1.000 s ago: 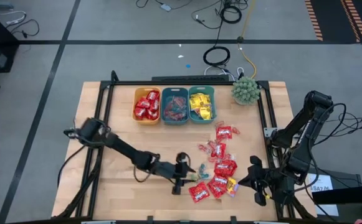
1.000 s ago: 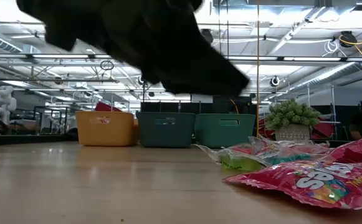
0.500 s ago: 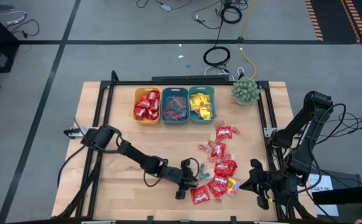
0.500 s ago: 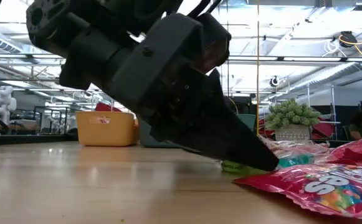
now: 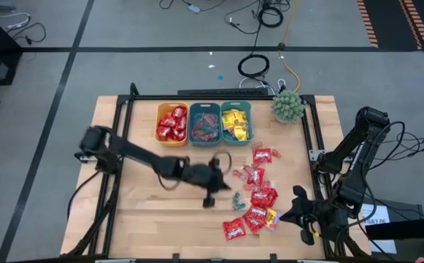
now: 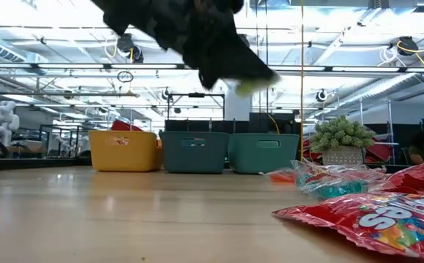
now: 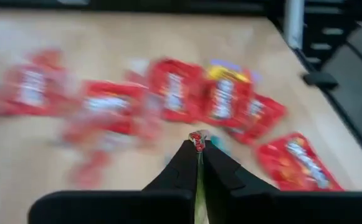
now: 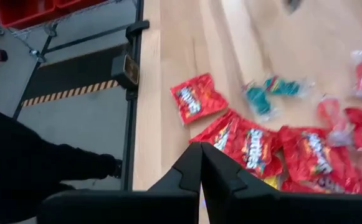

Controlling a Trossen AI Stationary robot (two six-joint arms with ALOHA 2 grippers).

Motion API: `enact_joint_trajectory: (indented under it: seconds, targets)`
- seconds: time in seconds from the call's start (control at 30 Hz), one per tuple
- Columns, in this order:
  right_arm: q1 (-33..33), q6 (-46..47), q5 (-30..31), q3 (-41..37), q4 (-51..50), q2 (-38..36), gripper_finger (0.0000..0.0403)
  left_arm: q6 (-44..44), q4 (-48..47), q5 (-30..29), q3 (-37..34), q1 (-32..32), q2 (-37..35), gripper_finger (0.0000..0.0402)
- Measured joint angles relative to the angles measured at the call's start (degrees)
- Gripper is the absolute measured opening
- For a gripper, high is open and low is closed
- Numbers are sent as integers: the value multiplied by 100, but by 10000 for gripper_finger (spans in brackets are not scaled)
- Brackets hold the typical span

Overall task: Sort candy
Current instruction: Put the transparent orange gummy into the blue bin, then put the transparent red gummy into the blue bin

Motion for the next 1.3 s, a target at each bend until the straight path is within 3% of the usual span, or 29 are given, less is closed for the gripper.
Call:
enact_joint_trajectory:
  seconds: [0.27, 0.43, 0.67, 0.87, 1.1, 1.3]
  targets:
    - [-16, 190, 609, 0, 19, 0, 0, 794, -654, -27, -44, 1630, -1367, 10]
    - [-51, 689, 603, 0, 42, -2, 0, 807, -721, 647, -44, 2871, -1474, 10]
    - [-158, 1357, 599, 0, 39, -2, 0, 802, -703, 531, -44, 3908, -1404, 37]
    - [-355, 1419, 608, 0, 32, -2, 0, 795, -752, 920, -44, 4432, -1403, 108]
    - [-657, 1409, 610, 0, 23, -2, 0, 799, -943, 1014, -44, 4528, -1403, 197]
    - [-808, 1398, 605, 0, 3, -2, 0, 801, -954, 1036, -40, 4524, -1403, 227]
